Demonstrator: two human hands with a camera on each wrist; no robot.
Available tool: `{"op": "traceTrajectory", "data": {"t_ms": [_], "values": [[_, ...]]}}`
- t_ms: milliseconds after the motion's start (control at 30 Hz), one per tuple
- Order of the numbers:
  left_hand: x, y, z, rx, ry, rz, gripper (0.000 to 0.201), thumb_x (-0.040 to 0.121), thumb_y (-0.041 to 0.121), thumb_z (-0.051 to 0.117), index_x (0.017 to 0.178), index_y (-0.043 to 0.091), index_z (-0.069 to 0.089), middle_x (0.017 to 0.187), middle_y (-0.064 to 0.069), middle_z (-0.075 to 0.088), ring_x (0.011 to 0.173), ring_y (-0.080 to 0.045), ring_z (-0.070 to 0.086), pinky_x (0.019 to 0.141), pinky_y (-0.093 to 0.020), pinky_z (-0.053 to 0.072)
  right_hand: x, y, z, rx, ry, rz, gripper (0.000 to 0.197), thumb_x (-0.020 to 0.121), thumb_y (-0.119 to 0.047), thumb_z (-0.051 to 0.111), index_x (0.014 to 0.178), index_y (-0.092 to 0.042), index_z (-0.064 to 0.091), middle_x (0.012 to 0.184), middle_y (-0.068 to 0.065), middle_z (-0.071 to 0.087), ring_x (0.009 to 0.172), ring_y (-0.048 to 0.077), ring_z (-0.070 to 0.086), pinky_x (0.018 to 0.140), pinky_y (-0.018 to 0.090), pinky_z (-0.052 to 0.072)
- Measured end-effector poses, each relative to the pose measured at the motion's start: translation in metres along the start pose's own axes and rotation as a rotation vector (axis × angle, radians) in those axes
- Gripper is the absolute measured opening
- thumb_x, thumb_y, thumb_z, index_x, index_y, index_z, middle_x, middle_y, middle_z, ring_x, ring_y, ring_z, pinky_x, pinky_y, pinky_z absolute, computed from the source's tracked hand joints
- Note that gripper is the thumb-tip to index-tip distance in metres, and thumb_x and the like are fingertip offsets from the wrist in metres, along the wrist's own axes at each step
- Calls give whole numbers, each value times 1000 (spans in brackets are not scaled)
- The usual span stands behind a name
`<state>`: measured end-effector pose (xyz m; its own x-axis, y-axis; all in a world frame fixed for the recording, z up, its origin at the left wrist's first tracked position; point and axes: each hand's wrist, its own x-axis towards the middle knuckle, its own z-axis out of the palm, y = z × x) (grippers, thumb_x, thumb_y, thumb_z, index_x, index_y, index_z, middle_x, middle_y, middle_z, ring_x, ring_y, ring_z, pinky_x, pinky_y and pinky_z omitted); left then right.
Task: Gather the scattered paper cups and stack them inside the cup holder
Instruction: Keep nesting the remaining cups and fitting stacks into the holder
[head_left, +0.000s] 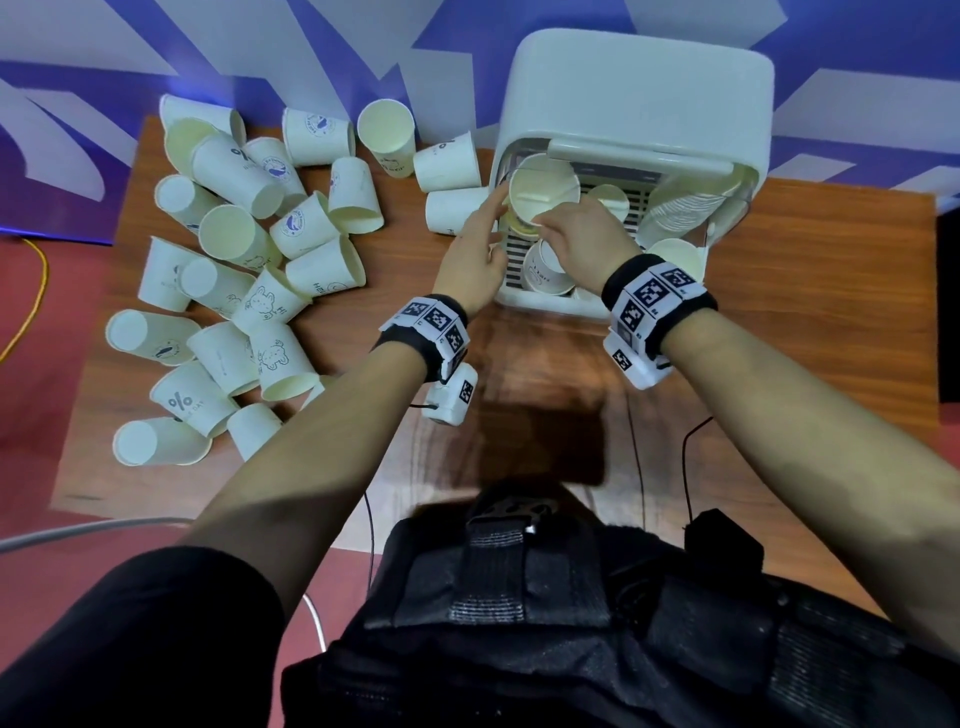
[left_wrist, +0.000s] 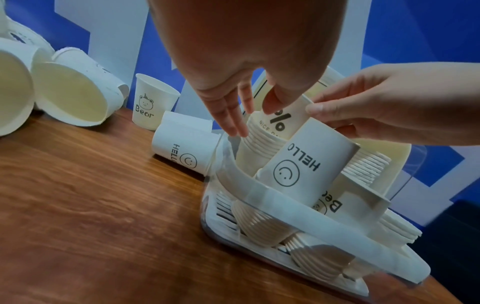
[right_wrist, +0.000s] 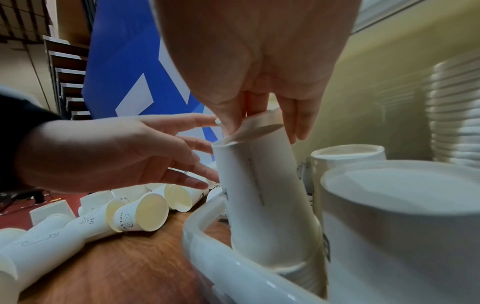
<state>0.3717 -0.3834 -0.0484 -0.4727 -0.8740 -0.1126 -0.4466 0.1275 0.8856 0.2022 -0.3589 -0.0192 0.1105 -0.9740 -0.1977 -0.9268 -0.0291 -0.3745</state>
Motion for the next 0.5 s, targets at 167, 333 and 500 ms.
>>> {"op": "traceTrajectory", "data": {"t_ms": [167,333,500], "values": [[2,-5,6,58,-5,13,80,78,3,36,150,33,18,140,-5,44,113,-18,53,93,-44,50,6,-1,3,8,-51,54,36,102,-25,33,121,-9,60,121,14,61,111,38,48,96,41,35],[8,-9,8,172,-80,-54,74,87,2,39,151,32,18,138,-11,45,109,-24,55,93,-39,47,14,-3,2,34,-64,55,40,100,-28,33,95,-5,66,99,14,66,94,36,52,94,39,33],[20,-14,11,264,-123,-104,64,90,5,46,150,17,25,131,-17,47,114,-29,52,94,-35,44,18,-2,13,-4,-119,54,51,96,-34,20,101,-8,63,108,11,63,105,37,51,104,47,30]]}}
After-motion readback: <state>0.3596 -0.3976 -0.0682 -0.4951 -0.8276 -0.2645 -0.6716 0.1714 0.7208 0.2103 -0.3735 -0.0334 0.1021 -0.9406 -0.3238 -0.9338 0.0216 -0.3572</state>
